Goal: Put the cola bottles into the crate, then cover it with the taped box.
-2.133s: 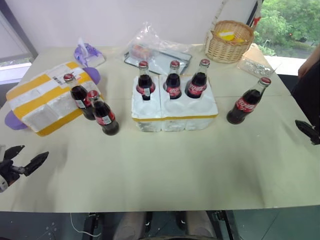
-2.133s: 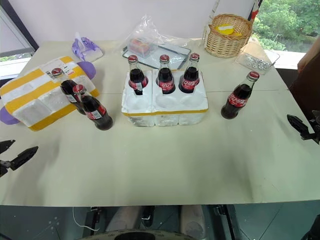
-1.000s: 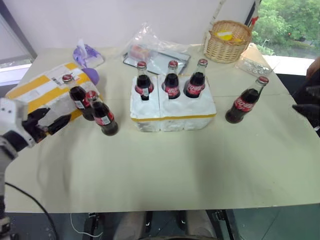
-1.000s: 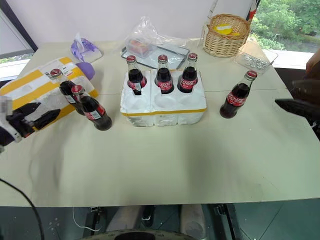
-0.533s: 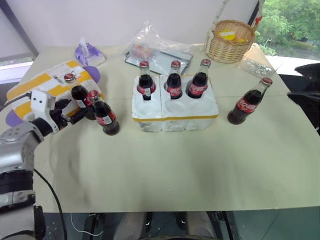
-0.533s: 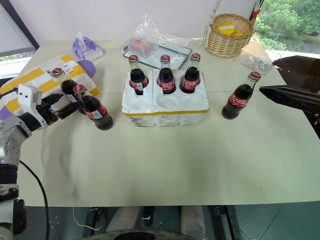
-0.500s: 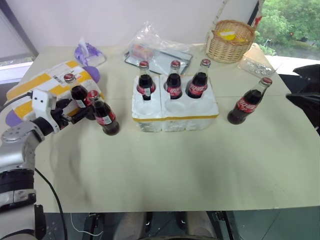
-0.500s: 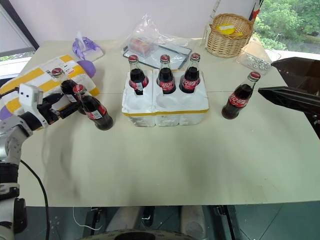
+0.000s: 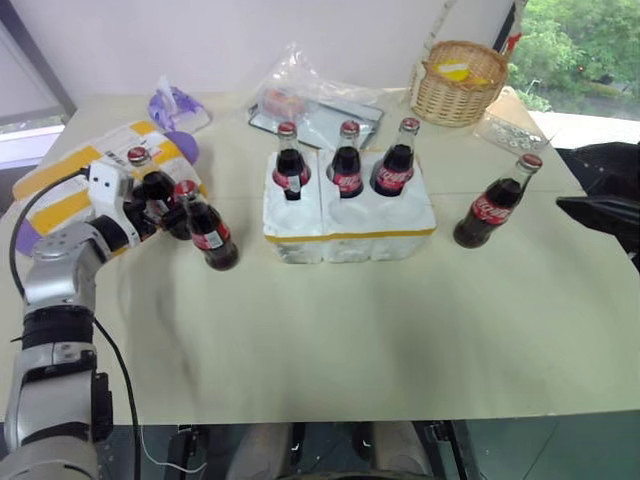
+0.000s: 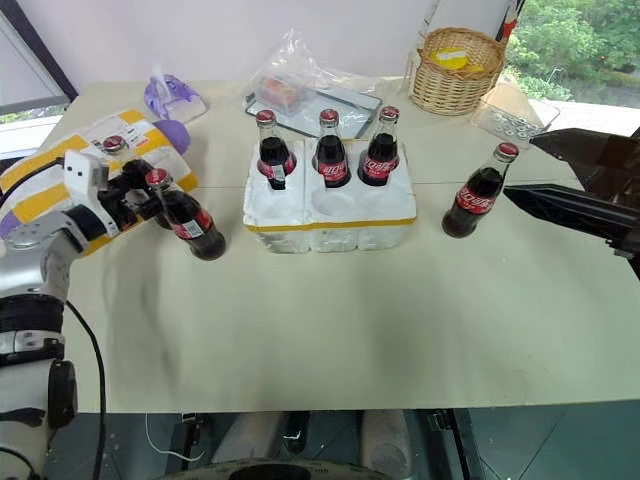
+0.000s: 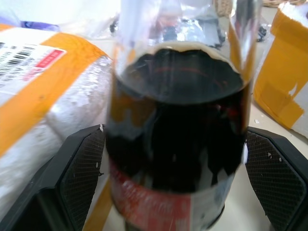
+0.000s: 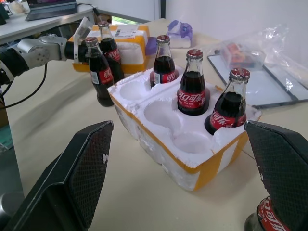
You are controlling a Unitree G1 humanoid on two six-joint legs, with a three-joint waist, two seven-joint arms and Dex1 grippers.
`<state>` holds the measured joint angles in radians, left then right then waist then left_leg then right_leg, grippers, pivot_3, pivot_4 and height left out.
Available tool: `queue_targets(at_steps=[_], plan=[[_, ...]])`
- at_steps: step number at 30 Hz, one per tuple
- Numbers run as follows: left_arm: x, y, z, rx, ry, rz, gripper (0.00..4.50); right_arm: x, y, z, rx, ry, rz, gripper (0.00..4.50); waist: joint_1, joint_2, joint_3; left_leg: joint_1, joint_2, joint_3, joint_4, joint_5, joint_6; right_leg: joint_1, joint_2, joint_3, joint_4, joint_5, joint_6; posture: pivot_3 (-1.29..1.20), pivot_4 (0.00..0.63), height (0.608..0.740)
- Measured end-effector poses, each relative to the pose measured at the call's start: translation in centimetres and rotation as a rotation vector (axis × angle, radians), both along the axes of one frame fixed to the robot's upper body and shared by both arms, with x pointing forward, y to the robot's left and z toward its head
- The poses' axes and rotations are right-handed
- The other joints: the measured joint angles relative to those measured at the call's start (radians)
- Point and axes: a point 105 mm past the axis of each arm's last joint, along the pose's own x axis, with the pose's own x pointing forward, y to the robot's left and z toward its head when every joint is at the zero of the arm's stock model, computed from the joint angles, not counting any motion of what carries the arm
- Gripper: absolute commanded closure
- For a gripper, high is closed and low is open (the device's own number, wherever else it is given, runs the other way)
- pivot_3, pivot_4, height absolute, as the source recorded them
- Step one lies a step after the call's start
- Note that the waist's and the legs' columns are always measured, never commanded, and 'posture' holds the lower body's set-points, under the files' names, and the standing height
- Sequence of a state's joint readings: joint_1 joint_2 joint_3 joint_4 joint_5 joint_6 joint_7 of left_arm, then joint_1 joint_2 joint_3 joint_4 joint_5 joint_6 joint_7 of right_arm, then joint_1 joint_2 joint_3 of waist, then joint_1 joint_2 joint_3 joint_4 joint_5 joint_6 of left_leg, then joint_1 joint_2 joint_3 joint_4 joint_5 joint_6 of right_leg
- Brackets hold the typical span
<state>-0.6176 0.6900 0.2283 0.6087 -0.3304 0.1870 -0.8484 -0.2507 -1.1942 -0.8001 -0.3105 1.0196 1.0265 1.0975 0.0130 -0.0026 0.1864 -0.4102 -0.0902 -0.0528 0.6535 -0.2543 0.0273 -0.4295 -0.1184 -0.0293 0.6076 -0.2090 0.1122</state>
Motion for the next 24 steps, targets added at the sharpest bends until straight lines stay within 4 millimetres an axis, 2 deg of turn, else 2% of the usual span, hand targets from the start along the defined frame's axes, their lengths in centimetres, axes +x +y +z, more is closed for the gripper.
queue_targets(at_steps=[3,5,18,21,24], plan=[[0.2,-0.1,-0.2,-0.005,0.004,0.002,0.84,0.0,0.2,0.0,0.003,0.002,0.005,0.00,0.001,0.000,0.000,0.000,0.000,0.000,0.001,0.000,0.000,-0.001,0.000,0.000,0.003,0.000,0.000,0.00,0.150,0.740],[0.2,0.0,-0.2,-0.010,0.005,0.004,1.73,0.1,0.3,-0.1,0.004,0.003,0.009,0.00,0.001,0.000,0.000,0.000,0.000,0.000,0.002,0.000,0.000,0.000,0.000,0.000,0.003,0.000,0.000,0.00,0.150,0.740],[-0.2,0.5,0.3,-0.023,0.042,-0.003,1.69,0.2,1.0,-0.6,-0.016,0.016,0.043,0.00,0.000,-0.003,0.002,0.000,0.000,0.000,0.004,0.000,0.000,-0.001,0.000,0.000,0.004,0.000,0.000,0.00,0.150,0.740],[-0.7,0.9,1.4,-0.027,0.047,-0.022,1.69,0.2,1.1,-0.6,-0.020,0.014,0.051,0.00,0.000,-0.007,0.004,-0.001,0.000,0.000,0.004,0.000,0.000,-0.001,0.000,0.000,0.004,0.000,0.000,0.00,0.150,0.740],[-2.0,1.1,4.5,-0.018,0.037,-0.083,1.69,0.4,1.3,-0.8,-0.024,0.022,0.063,0.00,-0.001,-0.011,0.006,-0.006,0.000,-0.001,0.006,0.000,0.000,-0.005,0.000,0.000,0.005,0.000,0.000,0.00,0.150,0.740]])
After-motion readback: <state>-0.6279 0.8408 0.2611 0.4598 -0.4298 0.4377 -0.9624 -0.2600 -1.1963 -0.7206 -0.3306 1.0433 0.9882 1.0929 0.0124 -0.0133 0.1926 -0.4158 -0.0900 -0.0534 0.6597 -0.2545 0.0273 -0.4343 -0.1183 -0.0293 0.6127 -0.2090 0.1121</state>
